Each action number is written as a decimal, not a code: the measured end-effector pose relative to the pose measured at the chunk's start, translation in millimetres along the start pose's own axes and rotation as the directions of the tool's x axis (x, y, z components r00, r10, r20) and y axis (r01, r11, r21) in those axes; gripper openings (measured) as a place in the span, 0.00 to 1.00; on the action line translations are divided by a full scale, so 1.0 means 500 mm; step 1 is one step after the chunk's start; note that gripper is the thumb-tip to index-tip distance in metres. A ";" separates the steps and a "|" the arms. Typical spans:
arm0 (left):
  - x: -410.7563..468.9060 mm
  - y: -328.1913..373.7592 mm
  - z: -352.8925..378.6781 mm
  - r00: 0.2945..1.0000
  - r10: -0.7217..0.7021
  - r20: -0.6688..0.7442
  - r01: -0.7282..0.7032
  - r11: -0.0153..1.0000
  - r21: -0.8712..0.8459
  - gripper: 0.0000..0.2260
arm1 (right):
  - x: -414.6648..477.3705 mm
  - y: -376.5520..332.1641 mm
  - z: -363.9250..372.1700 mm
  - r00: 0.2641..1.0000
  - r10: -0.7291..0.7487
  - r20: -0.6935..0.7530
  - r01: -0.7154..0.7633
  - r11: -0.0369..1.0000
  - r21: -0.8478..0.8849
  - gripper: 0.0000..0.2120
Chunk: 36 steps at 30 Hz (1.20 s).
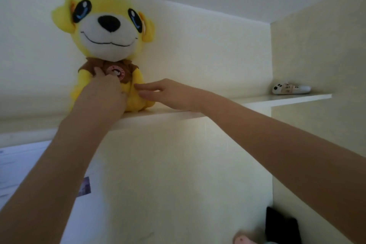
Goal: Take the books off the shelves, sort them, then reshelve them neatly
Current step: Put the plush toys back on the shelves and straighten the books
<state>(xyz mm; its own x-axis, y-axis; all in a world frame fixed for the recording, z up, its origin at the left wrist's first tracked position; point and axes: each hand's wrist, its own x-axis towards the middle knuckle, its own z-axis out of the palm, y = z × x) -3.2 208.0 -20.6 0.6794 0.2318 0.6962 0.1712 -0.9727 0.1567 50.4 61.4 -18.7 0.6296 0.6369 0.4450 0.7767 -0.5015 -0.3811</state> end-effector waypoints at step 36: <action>-0.414 0.280 0.477 0.843 0.462 0.277 -0.072 0.607 -0.792 0.16 | -0.589 0.408 0.175 0.771 0.565 -0.293 -0.480 0.818 0.315 0.21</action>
<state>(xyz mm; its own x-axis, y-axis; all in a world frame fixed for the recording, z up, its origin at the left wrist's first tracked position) 50.2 27.1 -309.7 0.8493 -0.2505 0.4648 -0.5100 -0.6171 0.5993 21.8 -177.0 -298.3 0.9302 0.0356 0.3653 0.3271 -0.5318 -0.7811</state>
